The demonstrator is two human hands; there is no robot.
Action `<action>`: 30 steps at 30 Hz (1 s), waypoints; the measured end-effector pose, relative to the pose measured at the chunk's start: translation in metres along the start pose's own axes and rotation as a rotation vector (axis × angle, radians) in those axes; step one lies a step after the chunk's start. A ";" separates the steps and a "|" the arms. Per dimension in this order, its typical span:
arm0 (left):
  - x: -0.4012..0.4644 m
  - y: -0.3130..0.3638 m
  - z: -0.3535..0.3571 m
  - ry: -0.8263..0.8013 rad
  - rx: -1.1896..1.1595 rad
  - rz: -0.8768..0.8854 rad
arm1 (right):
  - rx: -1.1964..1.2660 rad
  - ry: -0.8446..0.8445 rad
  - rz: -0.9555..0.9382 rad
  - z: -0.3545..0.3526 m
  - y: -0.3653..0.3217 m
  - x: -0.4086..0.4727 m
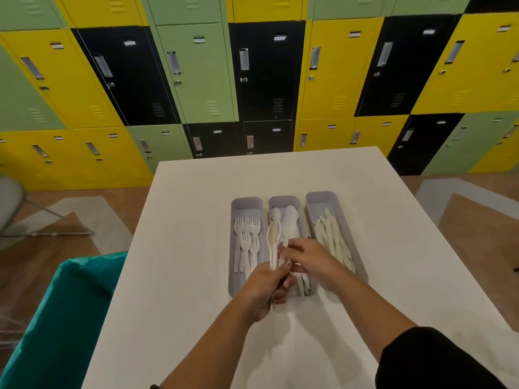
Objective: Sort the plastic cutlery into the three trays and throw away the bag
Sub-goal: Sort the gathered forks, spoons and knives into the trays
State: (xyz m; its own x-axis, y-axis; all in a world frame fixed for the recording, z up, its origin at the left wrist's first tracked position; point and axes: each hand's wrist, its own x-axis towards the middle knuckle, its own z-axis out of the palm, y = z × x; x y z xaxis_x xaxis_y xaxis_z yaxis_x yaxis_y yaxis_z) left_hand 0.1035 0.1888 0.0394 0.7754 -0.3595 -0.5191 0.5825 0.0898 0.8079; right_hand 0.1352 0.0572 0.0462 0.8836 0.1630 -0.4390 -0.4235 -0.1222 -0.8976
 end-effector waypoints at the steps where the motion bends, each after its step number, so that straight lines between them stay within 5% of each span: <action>1: -0.001 -0.001 -0.001 0.005 0.007 -0.005 | -0.001 0.021 -0.009 0.006 0.002 0.002; 7: -0.002 -0.003 -0.003 0.001 0.040 -0.023 | 0.051 0.325 -0.019 -0.007 0.002 0.024; 12: -0.019 -0.002 -0.022 0.045 0.020 -0.027 | -0.502 0.352 0.005 0.008 0.009 0.021; 22: -0.016 0.005 -0.019 0.098 -0.135 0.031 | -0.096 0.073 -0.115 0.042 0.007 -0.003; 30: -0.015 -0.008 -0.026 0.227 0.068 0.093 | -0.117 0.285 -0.141 0.052 0.017 0.003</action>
State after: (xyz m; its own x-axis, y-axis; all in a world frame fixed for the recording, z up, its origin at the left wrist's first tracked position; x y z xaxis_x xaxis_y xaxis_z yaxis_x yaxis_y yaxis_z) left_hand 0.0936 0.2177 0.0338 0.8643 -0.1337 -0.4848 0.4942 0.0474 0.8680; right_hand 0.1196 0.1068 0.0274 0.9592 -0.0922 -0.2674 -0.2818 -0.2324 -0.9309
